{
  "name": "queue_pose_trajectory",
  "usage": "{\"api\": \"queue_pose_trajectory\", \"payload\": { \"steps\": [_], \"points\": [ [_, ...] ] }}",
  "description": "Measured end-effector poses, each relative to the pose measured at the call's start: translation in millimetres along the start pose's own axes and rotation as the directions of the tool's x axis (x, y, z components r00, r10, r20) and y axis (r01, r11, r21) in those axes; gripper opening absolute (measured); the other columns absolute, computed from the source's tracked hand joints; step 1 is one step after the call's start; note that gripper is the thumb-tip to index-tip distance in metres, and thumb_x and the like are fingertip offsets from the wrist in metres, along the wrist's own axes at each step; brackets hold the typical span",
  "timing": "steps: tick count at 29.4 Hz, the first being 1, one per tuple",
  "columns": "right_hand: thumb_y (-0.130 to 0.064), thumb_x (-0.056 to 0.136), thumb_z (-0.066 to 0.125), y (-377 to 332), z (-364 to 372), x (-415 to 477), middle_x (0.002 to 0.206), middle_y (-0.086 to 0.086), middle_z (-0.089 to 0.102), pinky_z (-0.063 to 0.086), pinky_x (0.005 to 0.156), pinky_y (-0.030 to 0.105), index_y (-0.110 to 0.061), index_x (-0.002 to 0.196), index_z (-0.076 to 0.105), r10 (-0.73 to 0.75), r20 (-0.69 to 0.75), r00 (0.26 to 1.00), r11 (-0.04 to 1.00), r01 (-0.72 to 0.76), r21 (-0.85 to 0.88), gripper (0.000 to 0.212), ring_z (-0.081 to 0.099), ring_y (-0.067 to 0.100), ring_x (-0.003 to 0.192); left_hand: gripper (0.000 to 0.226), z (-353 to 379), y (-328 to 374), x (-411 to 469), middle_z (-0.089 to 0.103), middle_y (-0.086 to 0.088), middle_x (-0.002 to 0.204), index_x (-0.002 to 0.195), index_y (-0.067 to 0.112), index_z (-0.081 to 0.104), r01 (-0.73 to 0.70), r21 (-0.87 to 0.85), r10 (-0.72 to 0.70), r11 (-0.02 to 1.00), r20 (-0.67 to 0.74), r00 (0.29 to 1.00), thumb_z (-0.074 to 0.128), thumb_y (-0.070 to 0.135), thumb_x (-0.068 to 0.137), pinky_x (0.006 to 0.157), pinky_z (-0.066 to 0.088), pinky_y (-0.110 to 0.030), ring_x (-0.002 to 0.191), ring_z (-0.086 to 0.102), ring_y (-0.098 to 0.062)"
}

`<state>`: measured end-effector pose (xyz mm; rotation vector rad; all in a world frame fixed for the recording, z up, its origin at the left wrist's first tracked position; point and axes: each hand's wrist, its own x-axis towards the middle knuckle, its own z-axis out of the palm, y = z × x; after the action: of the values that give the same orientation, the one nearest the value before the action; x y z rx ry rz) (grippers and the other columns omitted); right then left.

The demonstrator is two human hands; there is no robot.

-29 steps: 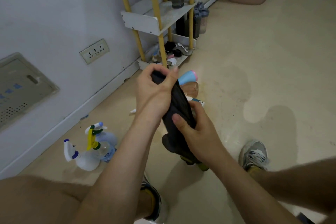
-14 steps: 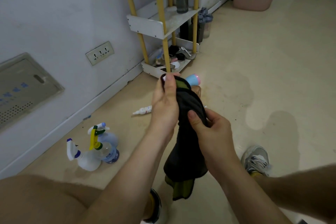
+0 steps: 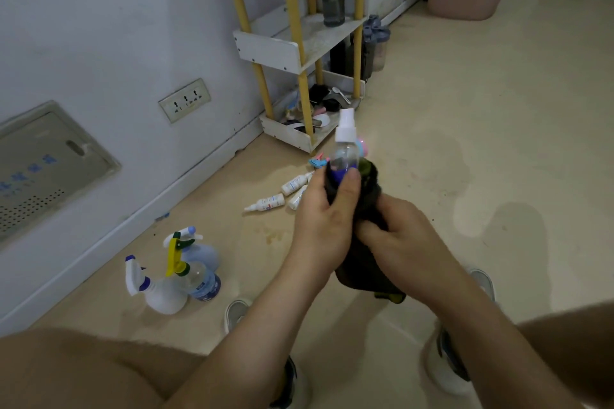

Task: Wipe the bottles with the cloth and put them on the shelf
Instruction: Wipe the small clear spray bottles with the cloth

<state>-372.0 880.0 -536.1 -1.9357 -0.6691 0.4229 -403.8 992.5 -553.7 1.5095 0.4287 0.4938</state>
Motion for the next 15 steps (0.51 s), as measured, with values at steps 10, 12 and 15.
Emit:
{"api": "queue_pose_trajectory", "payload": {
  "steps": [10,12,15],
  "points": [
    [-0.033,0.089,0.068,-4.2,10.2,15.8,0.100,0.004,0.070,0.060,0.080,0.031,-0.023,0.099,0.061,0.175,-0.297,0.939,0.847,0.011,0.532,0.016,0.070,0.011,0.093,0.054,-29.1,24.3,9.0,0.061,-0.003,0.063,0.080,0.014,0.063,-0.279,0.703,0.358,0.655,0.037,0.933,0.030,0.052,0.100,0.053,0.032,-0.031,0.056,0.053,-0.023],
    [-0.034,0.092,0.063,-0.5,21.4,12.7,0.100,-0.001,0.069,0.059,0.079,0.029,-0.028,0.096,0.057,0.061,-0.325,0.944,0.903,0.087,0.421,0.009,0.068,0.012,0.095,0.044,-23.3,27.0,8.1,0.060,0.002,0.060,0.082,0.017,0.064,-0.142,0.525,0.232,0.839,-0.109,0.967,0.037,0.045,0.102,0.052,0.038,-0.028,0.060,0.061,-0.019],
    [-0.034,0.101,0.050,3.5,35.9,7.6,0.084,-0.011,0.067,0.045,0.064,0.016,-0.034,0.102,0.062,-0.057,-0.345,0.937,0.987,0.105,0.123,0.012,0.064,0.005,0.081,0.030,1.3,27.9,-0.3,0.073,0.008,0.085,0.101,0.022,0.069,0.063,0.029,-0.062,0.998,-0.057,0.997,0.042,0.035,0.104,0.069,0.051,-0.017,0.081,0.067,-0.002]
  ]
}}
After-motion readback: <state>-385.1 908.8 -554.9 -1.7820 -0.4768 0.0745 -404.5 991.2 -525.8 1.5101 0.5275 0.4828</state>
